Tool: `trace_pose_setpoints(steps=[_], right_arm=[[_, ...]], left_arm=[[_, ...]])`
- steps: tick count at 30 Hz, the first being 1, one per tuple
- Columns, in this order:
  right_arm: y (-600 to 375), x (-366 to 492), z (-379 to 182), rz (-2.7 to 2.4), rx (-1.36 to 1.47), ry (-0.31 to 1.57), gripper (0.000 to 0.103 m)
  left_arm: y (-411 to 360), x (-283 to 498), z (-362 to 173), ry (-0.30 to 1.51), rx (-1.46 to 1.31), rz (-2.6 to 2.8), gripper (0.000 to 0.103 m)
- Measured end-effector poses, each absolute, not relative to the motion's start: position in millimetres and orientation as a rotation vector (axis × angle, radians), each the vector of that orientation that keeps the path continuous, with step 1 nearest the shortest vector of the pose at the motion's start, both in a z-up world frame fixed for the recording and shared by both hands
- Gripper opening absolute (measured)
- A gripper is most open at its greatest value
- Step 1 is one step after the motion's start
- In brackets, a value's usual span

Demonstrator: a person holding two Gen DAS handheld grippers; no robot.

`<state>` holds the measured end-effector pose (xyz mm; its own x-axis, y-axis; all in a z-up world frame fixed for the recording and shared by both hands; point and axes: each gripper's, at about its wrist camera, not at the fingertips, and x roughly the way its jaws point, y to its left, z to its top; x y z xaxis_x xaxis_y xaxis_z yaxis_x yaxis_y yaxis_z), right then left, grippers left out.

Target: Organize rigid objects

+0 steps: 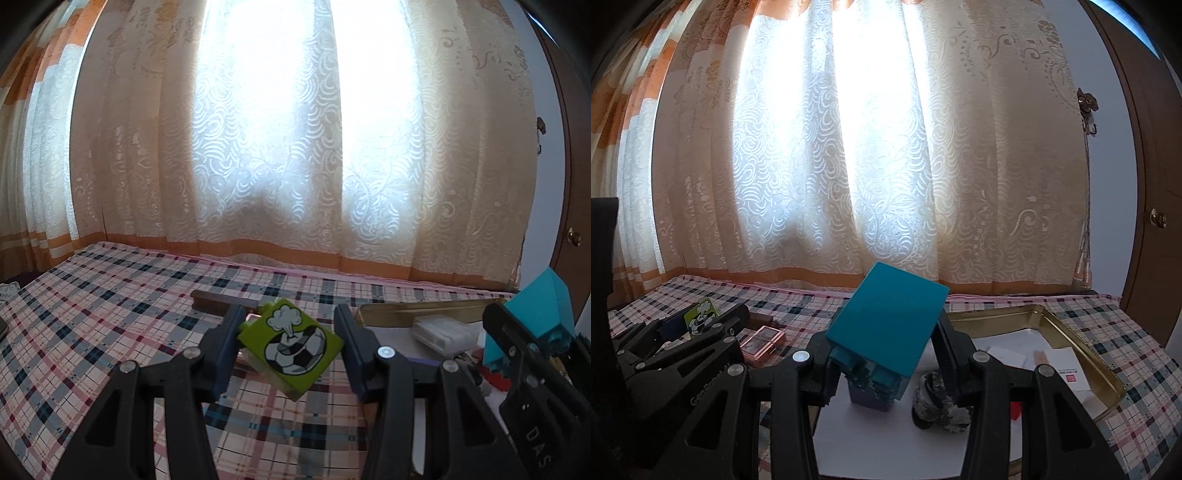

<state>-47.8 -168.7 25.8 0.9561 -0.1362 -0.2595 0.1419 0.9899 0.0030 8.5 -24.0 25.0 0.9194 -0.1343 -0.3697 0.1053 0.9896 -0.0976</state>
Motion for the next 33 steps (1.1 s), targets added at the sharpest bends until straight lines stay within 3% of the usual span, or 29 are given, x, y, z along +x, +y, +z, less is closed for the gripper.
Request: trace_pose_setpoints(steps=[33], right_arm=[[-274.1,-51.6,31.9,-0.326,0.087,0.261,0.047]], left_arm=[[-119.2,6.8,33.8,0.382,-0.031,-0.274,0.049]])
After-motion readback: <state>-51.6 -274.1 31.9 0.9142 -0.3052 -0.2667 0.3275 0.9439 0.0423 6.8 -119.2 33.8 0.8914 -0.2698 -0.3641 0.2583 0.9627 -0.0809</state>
